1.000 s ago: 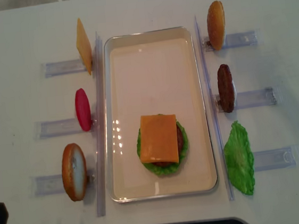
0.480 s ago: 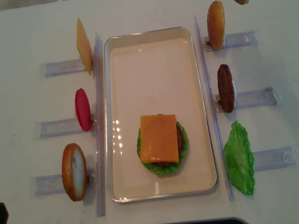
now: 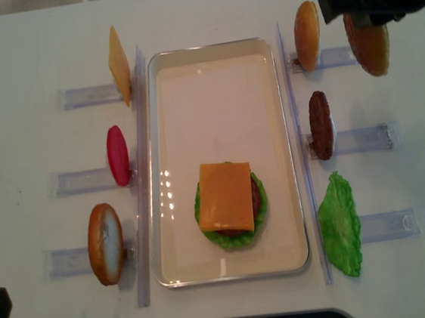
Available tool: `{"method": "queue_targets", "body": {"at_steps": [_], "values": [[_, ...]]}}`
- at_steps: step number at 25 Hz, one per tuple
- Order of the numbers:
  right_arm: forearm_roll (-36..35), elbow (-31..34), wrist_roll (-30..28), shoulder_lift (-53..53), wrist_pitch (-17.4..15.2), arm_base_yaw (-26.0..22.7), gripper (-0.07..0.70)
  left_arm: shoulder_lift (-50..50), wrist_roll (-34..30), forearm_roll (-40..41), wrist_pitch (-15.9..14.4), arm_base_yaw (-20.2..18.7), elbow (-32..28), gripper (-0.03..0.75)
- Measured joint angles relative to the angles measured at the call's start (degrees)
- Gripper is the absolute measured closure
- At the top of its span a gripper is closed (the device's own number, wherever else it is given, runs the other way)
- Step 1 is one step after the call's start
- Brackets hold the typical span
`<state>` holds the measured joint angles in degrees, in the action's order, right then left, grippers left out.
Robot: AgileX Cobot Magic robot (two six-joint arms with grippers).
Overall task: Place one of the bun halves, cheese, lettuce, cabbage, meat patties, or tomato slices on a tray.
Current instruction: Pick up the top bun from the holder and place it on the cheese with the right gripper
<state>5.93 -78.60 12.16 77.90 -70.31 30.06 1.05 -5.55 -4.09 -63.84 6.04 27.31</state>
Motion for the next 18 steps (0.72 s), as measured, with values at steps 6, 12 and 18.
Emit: {"method": "queue_targets", "body": {"at_steps": [6,12,18], "values": [[-0.36,8.91,1.97,-9.30,0.00,0.84,0.423,0.00,0.00,0.00,0.00,0.00,0.00,0.262],[-1.57,14.80,3.29,-17.65,-0.12,0.84,0.426,0.00,0.00,0.00,0.00,0.00,0.00,0.262],[-3.16,18.51,3.42,-23.99,-0.12,0.84,0.430,0.00,0.13,0.00,0.00,0.00,0.00,0.262]]}}
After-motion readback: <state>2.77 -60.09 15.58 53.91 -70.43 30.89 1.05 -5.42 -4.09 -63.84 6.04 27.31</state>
